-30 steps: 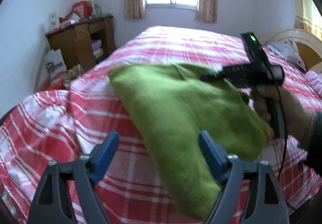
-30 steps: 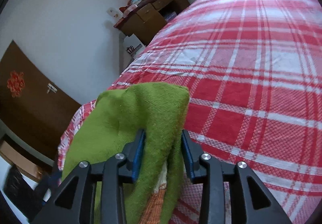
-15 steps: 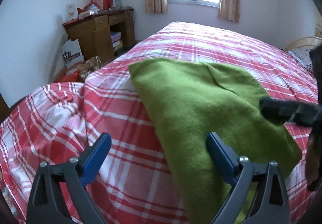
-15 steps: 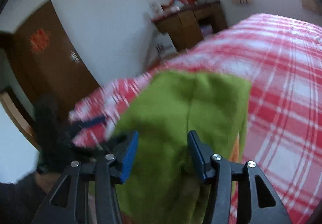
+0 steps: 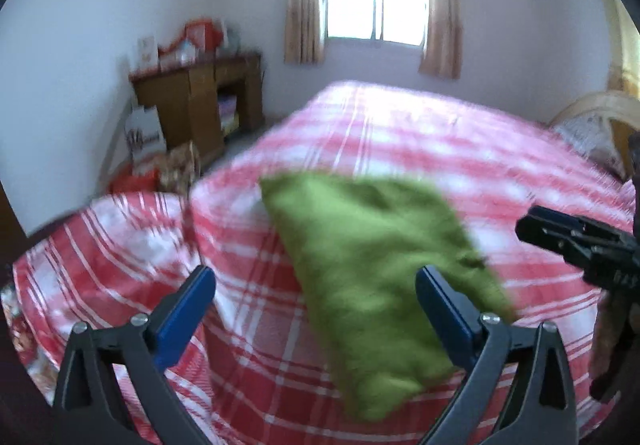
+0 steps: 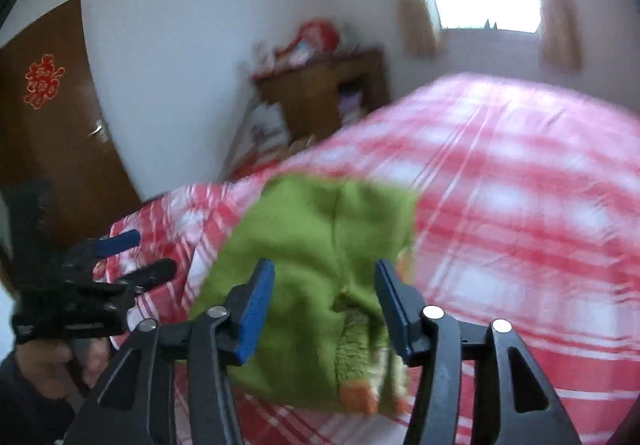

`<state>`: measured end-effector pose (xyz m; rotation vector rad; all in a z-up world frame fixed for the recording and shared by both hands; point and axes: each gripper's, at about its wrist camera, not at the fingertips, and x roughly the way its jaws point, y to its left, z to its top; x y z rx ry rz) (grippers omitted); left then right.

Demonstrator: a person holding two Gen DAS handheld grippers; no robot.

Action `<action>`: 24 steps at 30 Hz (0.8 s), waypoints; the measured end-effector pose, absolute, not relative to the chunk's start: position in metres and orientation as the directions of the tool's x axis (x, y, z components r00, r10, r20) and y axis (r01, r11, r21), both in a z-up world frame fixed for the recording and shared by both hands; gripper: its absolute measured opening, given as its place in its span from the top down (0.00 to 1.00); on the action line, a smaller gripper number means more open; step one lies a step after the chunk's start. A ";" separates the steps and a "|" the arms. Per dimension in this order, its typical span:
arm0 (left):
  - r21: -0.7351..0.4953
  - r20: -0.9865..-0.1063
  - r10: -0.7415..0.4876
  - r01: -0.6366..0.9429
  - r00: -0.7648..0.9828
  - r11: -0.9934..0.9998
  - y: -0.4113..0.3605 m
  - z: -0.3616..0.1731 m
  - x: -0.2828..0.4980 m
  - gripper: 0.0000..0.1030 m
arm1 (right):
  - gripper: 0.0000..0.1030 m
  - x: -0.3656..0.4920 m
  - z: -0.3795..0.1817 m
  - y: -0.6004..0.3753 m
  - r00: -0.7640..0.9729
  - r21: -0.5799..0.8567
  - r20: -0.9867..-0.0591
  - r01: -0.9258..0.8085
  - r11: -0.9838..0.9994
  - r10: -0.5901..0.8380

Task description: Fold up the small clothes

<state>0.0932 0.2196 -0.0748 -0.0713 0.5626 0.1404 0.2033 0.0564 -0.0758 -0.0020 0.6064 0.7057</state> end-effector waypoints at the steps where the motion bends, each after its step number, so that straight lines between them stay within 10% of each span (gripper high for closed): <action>1: -0.027 -0.512 0.113 -0.147 0.851 0.989 0.216 -0.062 0.088 0.00 | 0.30 0.188 -0.060 0.050 0.637 0.172 -0.483 -0.604 0.778 0.601; 24: -0.056 -0.356 0.095 -0.123 0.930 0.991 0.204 -0.013 0.052 0.00 | 0.28 0.127 0.005 0.038 0.741 0.063 -0.341 -0.596 0.801 0.578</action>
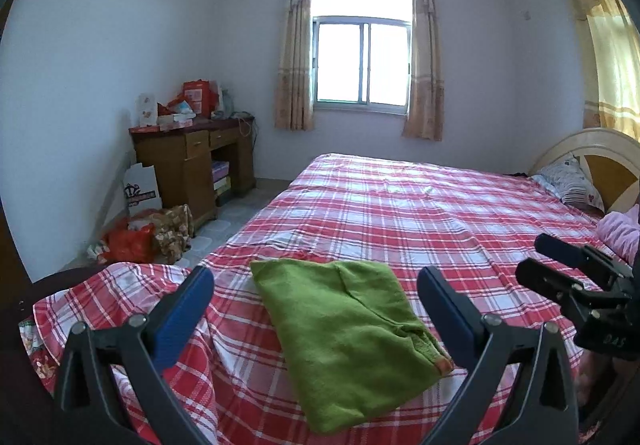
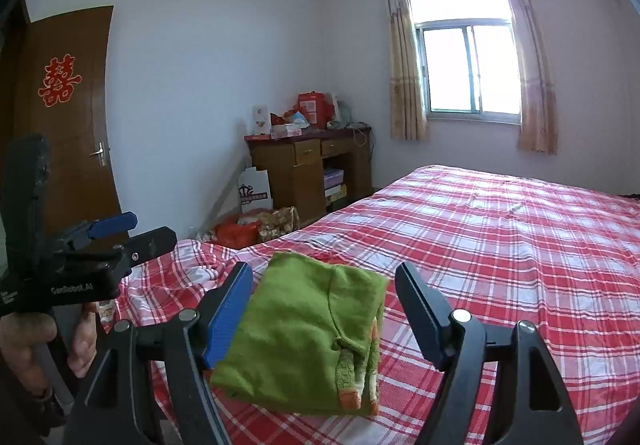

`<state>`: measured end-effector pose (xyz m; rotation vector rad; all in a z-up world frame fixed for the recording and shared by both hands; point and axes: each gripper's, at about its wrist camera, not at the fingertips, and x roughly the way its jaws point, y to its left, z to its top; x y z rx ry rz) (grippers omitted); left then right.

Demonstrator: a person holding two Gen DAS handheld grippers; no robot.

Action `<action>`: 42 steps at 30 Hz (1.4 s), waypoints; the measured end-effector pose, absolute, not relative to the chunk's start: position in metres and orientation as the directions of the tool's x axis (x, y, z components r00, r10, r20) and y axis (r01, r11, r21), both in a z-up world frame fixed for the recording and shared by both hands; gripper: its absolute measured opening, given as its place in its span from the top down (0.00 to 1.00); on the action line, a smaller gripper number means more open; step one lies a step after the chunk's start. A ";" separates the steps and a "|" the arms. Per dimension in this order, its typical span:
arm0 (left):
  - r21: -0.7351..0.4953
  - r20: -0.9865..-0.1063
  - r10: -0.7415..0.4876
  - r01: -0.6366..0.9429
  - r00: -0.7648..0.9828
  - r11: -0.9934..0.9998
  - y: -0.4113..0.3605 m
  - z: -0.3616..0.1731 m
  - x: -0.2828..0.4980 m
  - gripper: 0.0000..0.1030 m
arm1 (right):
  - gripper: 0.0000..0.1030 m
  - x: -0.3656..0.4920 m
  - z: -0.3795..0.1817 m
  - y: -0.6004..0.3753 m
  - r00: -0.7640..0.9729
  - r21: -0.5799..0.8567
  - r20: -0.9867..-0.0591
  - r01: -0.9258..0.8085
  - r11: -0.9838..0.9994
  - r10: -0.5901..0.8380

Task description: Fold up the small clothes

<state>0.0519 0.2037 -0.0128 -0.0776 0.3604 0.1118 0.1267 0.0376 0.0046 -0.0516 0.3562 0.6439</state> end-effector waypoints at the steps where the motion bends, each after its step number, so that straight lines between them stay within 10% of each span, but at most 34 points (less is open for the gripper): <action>1: -0.057 -0.358 0.095 -0.123 0.929 0.991 0.204 -0.014 0.052 0.00 | 0.28 0.127 0.004 0.037 0.740 0.066 -0.341 -0.596 0.800 0.580; 42: -0.058 -0.384 0.093 -0.124 0.919 0.991 0.208 -0.023 0.054 0.00 | 0.28 0.124 -0.001 0.038 0.720 0.084 -0.344 -0.616 0.784 0.603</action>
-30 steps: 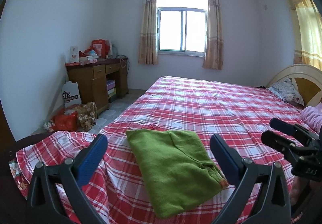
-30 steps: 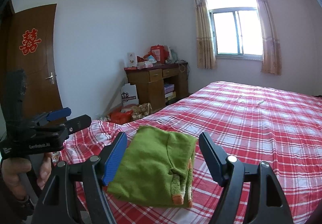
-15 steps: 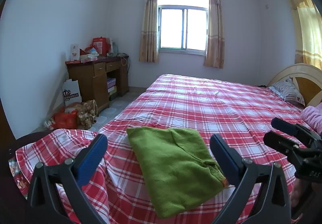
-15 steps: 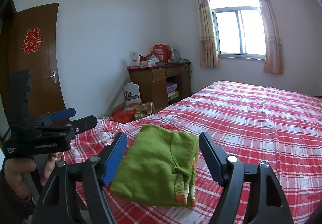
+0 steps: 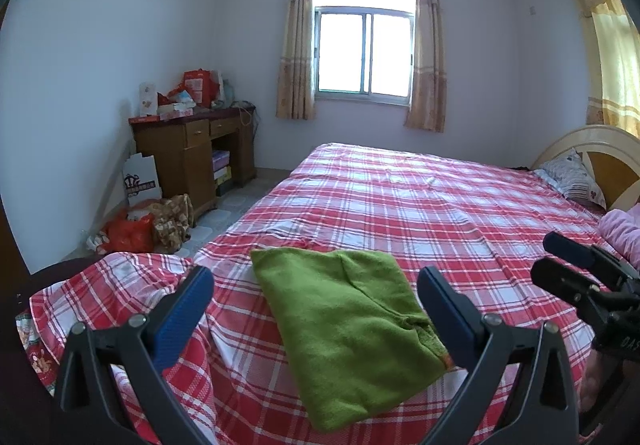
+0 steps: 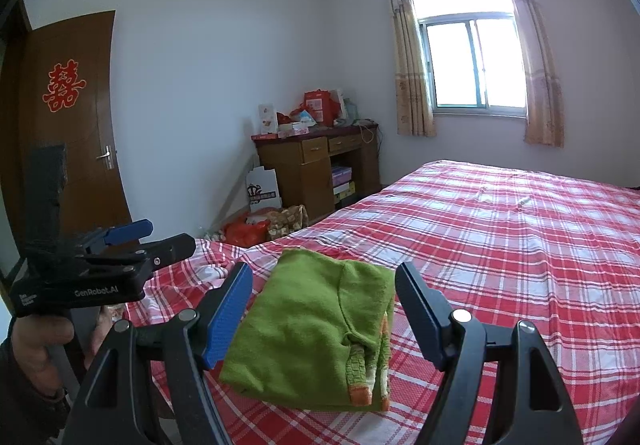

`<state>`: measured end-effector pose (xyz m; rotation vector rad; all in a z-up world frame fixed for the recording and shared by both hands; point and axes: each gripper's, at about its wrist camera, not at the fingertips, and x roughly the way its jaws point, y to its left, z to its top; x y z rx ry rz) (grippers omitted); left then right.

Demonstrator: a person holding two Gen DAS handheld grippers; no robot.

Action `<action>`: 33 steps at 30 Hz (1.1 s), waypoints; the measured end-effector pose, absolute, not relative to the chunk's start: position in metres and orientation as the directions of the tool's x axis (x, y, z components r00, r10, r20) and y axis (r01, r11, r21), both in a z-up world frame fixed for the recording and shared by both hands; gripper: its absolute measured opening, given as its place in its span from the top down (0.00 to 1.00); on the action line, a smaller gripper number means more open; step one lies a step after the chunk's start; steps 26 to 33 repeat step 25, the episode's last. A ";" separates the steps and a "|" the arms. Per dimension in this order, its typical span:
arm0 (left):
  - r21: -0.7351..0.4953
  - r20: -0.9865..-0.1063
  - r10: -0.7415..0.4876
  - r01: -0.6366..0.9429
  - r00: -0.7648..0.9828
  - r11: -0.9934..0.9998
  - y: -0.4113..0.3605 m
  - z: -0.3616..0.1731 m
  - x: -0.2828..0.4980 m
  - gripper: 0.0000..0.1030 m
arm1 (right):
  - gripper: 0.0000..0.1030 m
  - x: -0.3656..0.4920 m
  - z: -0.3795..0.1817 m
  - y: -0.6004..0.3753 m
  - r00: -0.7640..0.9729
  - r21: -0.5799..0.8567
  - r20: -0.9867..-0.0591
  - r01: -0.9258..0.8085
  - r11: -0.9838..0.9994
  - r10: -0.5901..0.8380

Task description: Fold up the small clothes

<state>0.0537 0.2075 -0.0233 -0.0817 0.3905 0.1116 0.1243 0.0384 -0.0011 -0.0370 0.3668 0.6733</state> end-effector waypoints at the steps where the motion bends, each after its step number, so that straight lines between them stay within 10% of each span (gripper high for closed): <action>1: -0.057 -0.383 0.096 -0.127 0.919 0.990 0.207 -0.024 0.054 0.00 | 0.28 0.124 -0.001 0.038 0.721 0.084 -0.342 -0.615 0.784 0.603; 33: -0.038 -0.392 0.125 -0.152 0.911 0.988 0.209 -0.029 0.057 0.00 | 0.27 0.119 -0.009 0.044 0.700 0.075 -0.359 -0.638 0.767 0.617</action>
